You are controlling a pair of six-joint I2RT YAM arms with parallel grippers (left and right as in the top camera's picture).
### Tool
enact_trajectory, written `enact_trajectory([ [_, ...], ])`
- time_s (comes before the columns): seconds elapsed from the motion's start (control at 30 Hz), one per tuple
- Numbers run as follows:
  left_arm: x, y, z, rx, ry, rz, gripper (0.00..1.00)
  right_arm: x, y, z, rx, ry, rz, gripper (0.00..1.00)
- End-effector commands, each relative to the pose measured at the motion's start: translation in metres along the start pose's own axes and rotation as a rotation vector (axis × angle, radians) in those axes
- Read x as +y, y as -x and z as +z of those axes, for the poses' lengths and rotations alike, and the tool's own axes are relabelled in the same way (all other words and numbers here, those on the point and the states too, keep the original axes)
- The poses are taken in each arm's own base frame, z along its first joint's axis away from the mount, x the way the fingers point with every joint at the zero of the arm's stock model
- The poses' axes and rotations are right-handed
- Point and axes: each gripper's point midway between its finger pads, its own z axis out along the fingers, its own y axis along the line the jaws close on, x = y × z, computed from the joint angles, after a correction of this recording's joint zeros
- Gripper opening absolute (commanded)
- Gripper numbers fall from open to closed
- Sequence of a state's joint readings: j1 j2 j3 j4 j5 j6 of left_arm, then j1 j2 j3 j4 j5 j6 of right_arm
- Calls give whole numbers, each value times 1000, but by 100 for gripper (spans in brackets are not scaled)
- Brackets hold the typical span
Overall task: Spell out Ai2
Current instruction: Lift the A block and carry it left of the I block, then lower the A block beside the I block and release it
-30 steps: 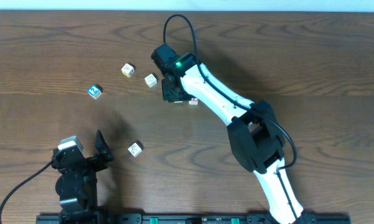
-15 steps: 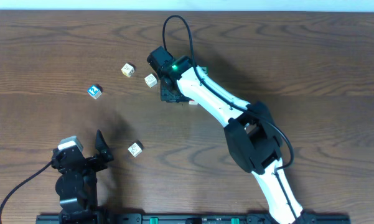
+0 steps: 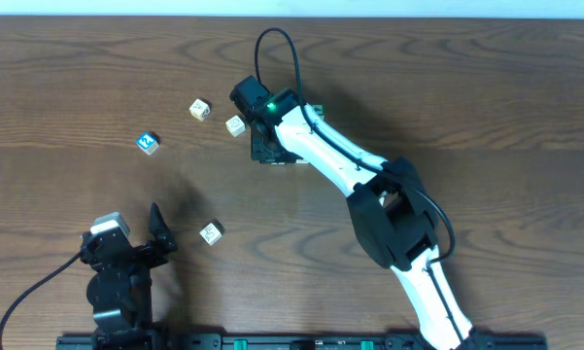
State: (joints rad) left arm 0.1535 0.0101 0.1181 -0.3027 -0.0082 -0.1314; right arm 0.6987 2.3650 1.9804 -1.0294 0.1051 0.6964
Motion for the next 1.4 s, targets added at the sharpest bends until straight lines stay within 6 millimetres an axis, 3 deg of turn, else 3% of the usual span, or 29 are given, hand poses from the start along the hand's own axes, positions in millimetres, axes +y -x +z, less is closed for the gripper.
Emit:
enact_trajectory([
  [0.0, 5, -10, 3, 20, 24, -2, 95, 0, 4, 2, -10, -7, 15, 29],
  [0.43, 5, -10, 3, 20, 24, -2, 95, -5, 12, 2, -47, -30, 21, 29],
  [0.67, 5, -10, 3, 20, 24, -2, 95, -6, 11, 2, -43, -33, 13, 45],
  [0.97, 5, -10, 3, 20, 24, -2, 95, -10, 3, 15, -8, -56, 8, 45],
  [1.37, 5, -10, 3, 20, 24, -2, 95, -6, 15, 14, -43, -31, -7, 44],
])
